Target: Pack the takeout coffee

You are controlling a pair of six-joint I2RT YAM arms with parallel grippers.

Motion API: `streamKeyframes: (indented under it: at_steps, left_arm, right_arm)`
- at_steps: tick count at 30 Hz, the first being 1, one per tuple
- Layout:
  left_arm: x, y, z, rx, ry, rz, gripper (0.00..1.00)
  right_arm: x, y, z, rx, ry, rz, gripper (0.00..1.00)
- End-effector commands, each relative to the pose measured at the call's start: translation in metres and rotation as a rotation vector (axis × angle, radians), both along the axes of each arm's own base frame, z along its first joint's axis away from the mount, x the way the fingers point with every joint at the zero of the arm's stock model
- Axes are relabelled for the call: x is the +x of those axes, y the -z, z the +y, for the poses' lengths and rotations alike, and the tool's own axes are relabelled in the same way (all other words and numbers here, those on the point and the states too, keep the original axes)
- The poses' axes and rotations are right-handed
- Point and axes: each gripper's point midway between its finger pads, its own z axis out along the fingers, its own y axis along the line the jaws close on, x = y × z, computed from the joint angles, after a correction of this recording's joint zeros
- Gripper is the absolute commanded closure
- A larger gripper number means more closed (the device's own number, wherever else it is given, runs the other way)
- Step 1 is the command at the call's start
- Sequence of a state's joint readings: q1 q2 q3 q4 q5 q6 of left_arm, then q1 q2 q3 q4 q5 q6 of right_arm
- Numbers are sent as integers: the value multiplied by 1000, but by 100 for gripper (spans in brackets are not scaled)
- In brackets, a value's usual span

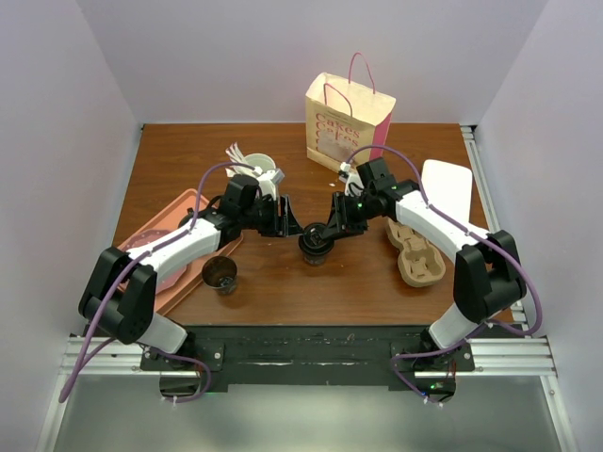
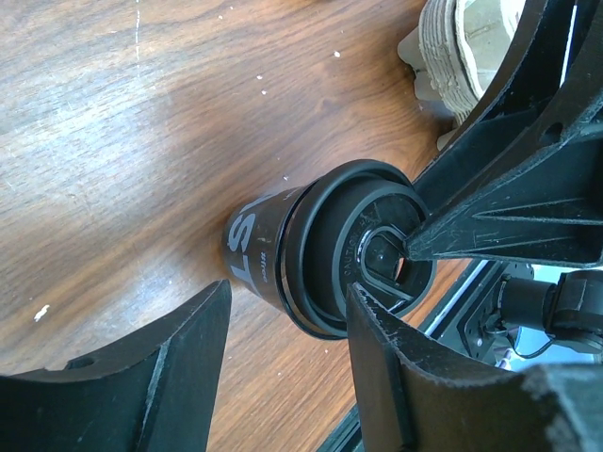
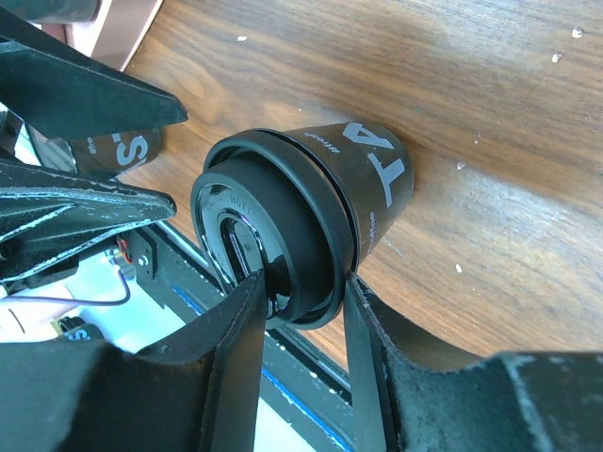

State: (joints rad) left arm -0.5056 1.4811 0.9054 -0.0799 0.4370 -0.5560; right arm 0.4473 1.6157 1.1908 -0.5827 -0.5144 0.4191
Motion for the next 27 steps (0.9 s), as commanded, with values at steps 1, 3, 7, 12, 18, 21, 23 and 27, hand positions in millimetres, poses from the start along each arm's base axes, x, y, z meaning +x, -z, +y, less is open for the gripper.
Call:
streamKeyframes:
  at_steps: [1,3,7,12,18,21,23,27]
  left_arm:
    - [9,-13,-5,-4,11,-54,43]
    - [8,-14,-5,-4,11,-54,43]
    - [9,-20,-4,-3,9,-65,43]
    - [13,-31,-3,-2,3,-93,42]
    - [13,-31,-2,4,0,-90,41]
    - [13,-30,-3,6,2,-88,41]
    - [12,-29,-2,7,4,-85,41]
    - [11,-26,-2,10,4,-79,41]
  right_arm:
    - [8,-11,6,9,-5,-36,62]
    - [8,-10,6,9,-5,-32,62]
    - [7,-16,7,14,-10,-40,63]
    - [5,-18,7,15,-13,-33,63]
    - [3,-15,5,-4,-15,-13,62]
    - [0,-13,5,-12,-20,1,62]
    - [-1,-12,5,-11,-20,10,62]
    - [-2,-9,7,-6,-25,17,62]
